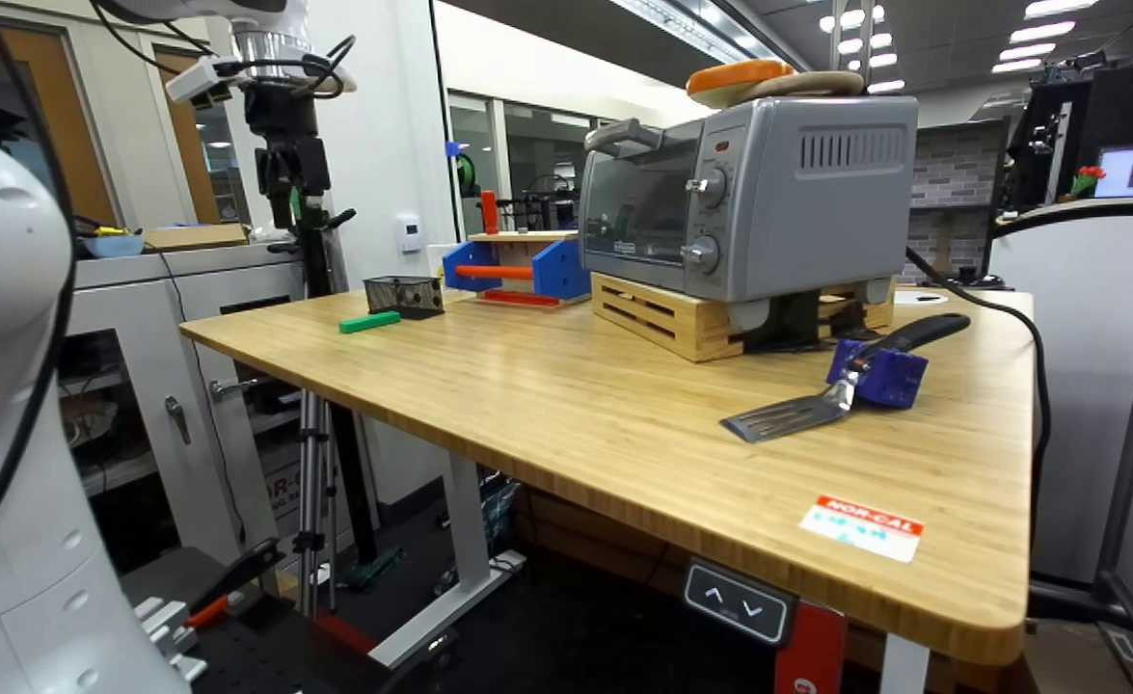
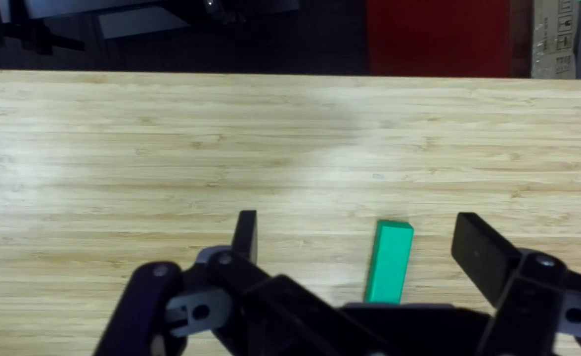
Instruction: Place the green block in the black box
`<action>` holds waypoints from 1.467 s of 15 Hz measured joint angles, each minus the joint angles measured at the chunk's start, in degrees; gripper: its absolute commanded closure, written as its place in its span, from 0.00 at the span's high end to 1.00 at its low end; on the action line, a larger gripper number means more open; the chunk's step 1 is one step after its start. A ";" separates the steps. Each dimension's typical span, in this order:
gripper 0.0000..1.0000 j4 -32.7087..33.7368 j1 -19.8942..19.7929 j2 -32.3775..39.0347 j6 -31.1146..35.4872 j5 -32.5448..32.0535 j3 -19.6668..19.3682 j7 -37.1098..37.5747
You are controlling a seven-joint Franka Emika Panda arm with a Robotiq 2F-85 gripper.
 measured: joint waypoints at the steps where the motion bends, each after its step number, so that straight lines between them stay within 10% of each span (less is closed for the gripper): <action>1: 1.00 0.44 -0.10 1.18 0.00 -1.44 0.00 1.19; 10: 1.00 9.53 0.96 13.23 0.10 -9.83 2.31 8.33; 22: 1.00 13.14 2.79 22.04 13.49 -3.80 0.46 -2.13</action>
